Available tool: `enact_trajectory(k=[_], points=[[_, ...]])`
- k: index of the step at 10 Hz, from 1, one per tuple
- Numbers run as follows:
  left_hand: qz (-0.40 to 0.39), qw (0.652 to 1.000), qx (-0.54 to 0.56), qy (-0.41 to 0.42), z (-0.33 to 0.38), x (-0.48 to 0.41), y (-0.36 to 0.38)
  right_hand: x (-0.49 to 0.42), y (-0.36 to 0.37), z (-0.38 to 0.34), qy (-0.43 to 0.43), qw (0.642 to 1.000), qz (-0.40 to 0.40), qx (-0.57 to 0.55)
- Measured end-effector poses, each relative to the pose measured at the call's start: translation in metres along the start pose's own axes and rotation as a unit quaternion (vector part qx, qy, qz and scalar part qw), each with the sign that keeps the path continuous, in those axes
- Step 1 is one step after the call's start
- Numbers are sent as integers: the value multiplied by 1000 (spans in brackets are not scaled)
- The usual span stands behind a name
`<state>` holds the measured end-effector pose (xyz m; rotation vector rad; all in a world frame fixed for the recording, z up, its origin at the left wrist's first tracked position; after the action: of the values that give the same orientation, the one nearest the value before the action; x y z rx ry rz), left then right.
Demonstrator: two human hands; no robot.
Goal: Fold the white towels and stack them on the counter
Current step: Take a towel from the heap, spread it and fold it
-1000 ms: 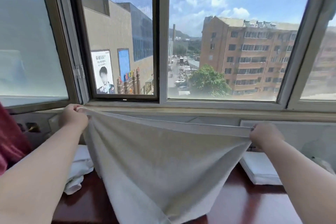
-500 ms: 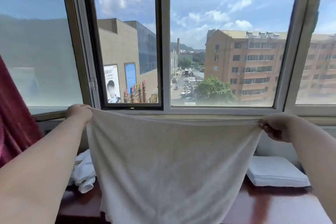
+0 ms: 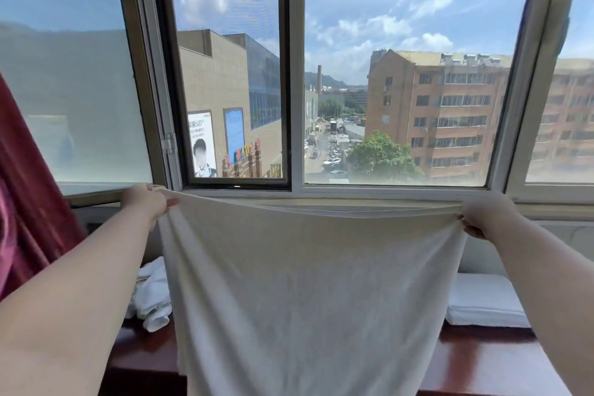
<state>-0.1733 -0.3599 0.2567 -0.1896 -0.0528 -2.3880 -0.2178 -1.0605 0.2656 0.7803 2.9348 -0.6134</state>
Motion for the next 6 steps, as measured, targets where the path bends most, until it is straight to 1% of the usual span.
enact_trajectory(k=[1, 2, 3, 4, 5, 6], points=[[-4, 999, 43, -4, -5, 3, 2, -5, -1, 1, -21, 999, 26, -38], [-2, 998, 63, 15, -4, 13, 8, -13, 0, 4, -22, 993, 50, -107], [3, 999, 47, 17, -7, 10, 12, -22, 4, 12, -6, 982, 71, -176], [9, 999, 49, 6, -14, -2, 12, -27, 8, 18, -44, 981, 93, -167], [5, 999, 42, -10, -21, -5, 11, -17, 15, 17, -139, 981, 106, -80], [10, 999, 43, 5, -22, -3, 14, -5, 24, 14, -193, 978, 75, 7]])
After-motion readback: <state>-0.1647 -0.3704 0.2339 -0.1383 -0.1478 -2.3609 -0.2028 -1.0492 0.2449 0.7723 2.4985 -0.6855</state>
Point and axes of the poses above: each hand's wrist, its own x-axis away from the middle knuckle, its own y-axis out of the palm, z = x × y, the point moved 5 cm from there along -x, towards the middle knuckle, and after that the axes turned 13 degrees about -y, right-handed, at the moved point
